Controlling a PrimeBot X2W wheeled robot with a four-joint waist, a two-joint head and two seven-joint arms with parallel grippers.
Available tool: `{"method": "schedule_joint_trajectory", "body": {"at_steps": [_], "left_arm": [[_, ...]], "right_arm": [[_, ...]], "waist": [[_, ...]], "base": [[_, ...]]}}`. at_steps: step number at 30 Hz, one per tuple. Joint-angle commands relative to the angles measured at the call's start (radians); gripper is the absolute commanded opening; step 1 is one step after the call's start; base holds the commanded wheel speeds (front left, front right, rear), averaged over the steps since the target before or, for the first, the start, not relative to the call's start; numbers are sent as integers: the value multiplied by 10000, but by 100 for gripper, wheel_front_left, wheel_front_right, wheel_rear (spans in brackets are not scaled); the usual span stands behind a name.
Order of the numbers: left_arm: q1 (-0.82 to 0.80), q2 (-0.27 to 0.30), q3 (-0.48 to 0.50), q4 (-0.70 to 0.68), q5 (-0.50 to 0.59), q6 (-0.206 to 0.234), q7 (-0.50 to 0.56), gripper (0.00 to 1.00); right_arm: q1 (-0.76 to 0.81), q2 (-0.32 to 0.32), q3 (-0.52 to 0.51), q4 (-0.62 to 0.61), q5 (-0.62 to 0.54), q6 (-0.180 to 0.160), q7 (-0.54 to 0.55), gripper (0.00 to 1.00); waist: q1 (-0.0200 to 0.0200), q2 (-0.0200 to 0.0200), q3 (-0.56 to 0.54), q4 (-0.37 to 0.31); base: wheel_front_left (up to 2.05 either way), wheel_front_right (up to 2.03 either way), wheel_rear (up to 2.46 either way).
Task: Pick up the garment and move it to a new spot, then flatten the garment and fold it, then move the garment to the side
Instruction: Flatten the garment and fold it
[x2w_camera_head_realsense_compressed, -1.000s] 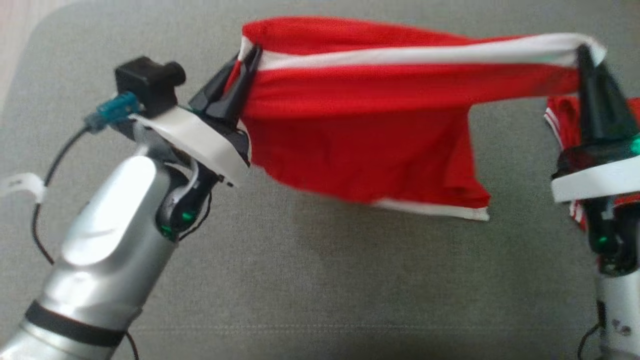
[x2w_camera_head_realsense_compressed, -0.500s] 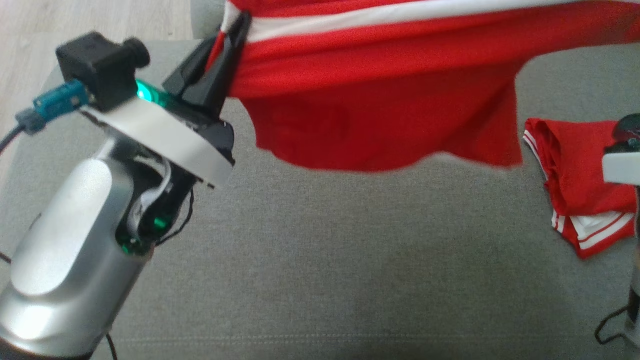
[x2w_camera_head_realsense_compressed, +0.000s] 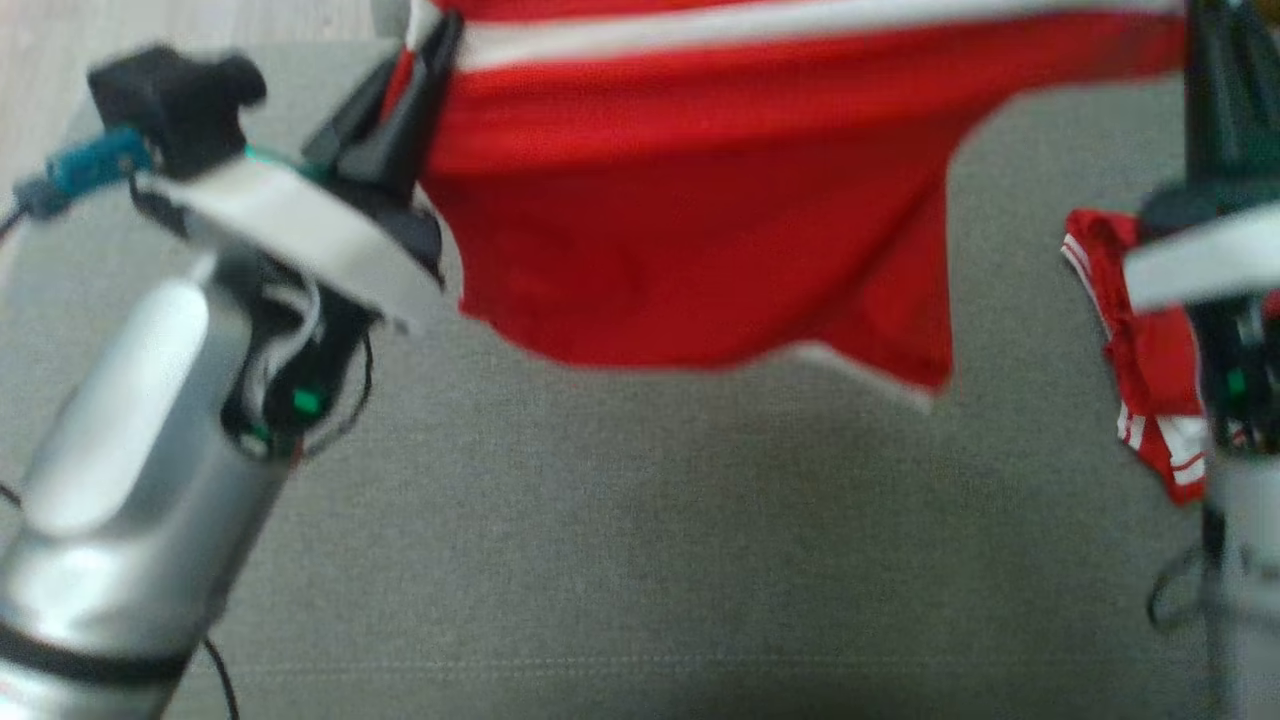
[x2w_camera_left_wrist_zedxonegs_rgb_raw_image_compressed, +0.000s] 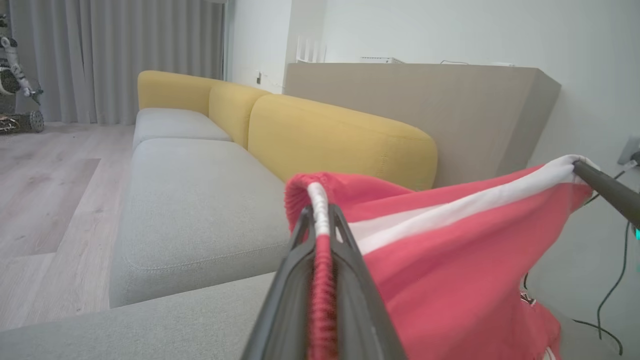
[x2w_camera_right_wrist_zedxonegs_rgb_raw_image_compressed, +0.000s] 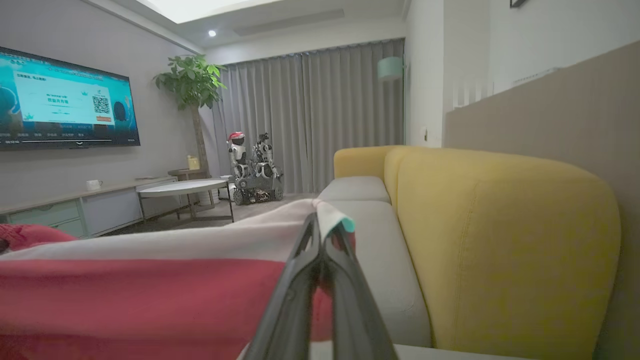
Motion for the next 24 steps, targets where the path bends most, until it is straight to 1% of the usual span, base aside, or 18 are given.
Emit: {"method": "schedule_joint_trajectory", "body": {"at_steps": [1,5,6,8,12,13,16,19,22,24], "left_arm": [[-1428,38,604,576,-9,-273,-281,0],[-3036,-566,651,2800,177,-734,-929,0],[-3036,-566,651,2800,177,-734,-929,0],[-3947,-891,693,4015,328,-942,-1420,0],[-5519,-1494,721,6301,676,-1245,-2512,0],[-5960,-1761,708,7333,828,-1383,-2813,0],[-6135,-2138,719,8670,921,-1556,-2975,0],[-6040,-2415,816,9608,899,-1679,-3008,0],[-5709,-2575,962,10079,898,-1758,-3013,0],[-5346,-2691,1074,10193,847,-1786,-3014,0]], "right_arm": [[-1512,-181,377,570,227,-7,-101,0],[-3685,-148,871,2860,405,-7,-586,0],[-3685,-148,871,2860,405,-7,-586,0],[-4829,38,1171,4078,445,-7,-1075,0],[-6712,503,1638,6691,314,-7,-2307,0],[-7279,716,2010,8005,250,-7,-2823,0],[-7763,998,2526,9751,411,-7,-3349,0],[-7940,1157,3060,11064,807,-7,-3656,0],[-7821,1203,3506,11973,1344,-7,-3869,0],[-7511,1210,3892,12211,1848,-7,-3977,0]], "waist": [[0,0,410,-66],[0,0,1033,-151],[0,0,1033,-151],[0,0,1314,-231],[0,0,1776,-391],[0,0,1907,-448],[0,0,2142,-528],[0,0,2448,-587],[0,0,2724,-580],[0,0,2830,-530]], "base": [[0,0,0],[0,0,0],[0,0,0],[0,0,0],[0,0,0],[0,0,0],[0,0,0],[0,0,0],[0,0,0],[0,0,0]]}}
